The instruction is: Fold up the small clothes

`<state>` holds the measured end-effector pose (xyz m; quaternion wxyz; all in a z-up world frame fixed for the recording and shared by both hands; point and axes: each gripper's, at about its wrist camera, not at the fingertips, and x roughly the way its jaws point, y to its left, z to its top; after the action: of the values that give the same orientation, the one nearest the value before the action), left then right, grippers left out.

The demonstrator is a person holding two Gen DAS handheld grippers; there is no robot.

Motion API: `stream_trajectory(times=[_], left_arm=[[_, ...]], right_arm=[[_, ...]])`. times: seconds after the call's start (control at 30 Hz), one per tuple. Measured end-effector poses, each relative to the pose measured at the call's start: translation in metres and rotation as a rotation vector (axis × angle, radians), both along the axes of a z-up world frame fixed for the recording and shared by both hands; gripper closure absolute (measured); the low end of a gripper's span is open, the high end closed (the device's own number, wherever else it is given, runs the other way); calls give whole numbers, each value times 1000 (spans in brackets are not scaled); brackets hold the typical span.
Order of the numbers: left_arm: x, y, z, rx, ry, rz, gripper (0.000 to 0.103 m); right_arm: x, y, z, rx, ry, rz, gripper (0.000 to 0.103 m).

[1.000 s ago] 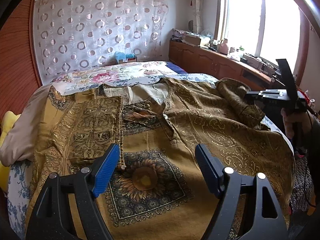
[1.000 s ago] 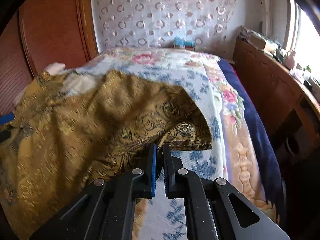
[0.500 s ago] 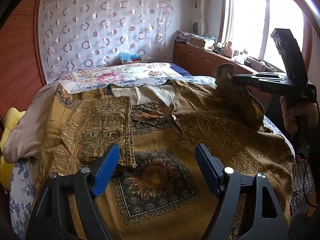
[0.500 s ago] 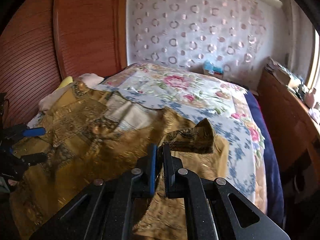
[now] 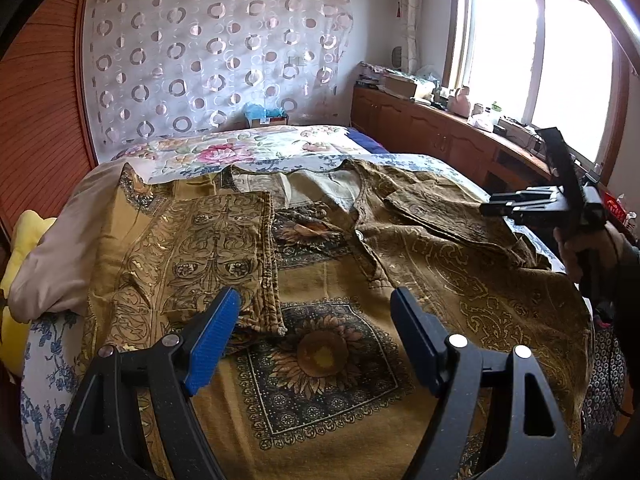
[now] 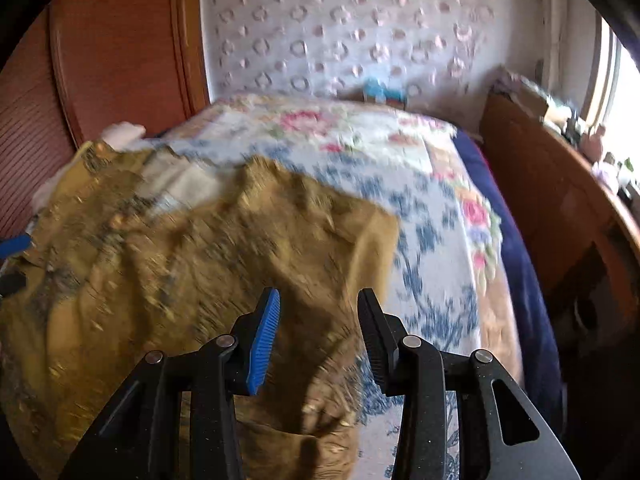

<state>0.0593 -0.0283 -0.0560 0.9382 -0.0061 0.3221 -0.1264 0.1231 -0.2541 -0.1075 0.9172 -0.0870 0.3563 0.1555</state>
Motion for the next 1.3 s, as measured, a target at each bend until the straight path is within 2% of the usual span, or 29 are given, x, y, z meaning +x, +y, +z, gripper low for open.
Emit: stream_trajectory(times=[0.13, 0.23, 0.3, 0.47, 0.57, 0.7, 0.73, 0.77, 0.8, 0.87, 1.03, 1.23, 1.3], left_arm=[[0, -1, -1, 6, 2, -4, 24], [0, -1, -1, 7, 2, -4, 24], [0, -1, -2, 6, 2, -3, 24], [0, 0, -2, 7, 4, 1, 24], [2, 4, -2, 4, 5, 5, 24], [5, 14, 1, 8, 0, 29, 24], [7, 17, 2, 10, -1, 36, 24], [8, 22, 3, 15, -4, 47, 24], [10, 25, 4, 19, -6, 54, 24], [13, 33, 7, 31, -14, 72, 24], [24, 55, 16, 38, -25, 116, 24], [28, 76, 19, 49, -33, 155, 24], [28, 79, 18, 52, -31, 160, 24]], right_arm=[[11, 5, -8, -21, 29, -8, 64], [14, 5, -9, -52, 26, -6, 79], [13, 7, -9, -63, 20, 4, 95], [7, -2, -2, -61, -35, -20, 100], [7, -16, 6, -36, -64, -70, 100], [11, -25, 6, 8, -42, -67, 98], [12, -25, 6, 7, -44, -76, 94], [15, -26, 6, 8, -46, -80, 83], [18, -25, 6, 11, -44, -82, 67], [26, -24, 8, 28, -37, -82, 57], [66, -19, 5, 65, 28, -67, 57], [115, -12, -6, 23, 143, -60, 58], [125, -10, -9, -19, 159, -81, 67]])
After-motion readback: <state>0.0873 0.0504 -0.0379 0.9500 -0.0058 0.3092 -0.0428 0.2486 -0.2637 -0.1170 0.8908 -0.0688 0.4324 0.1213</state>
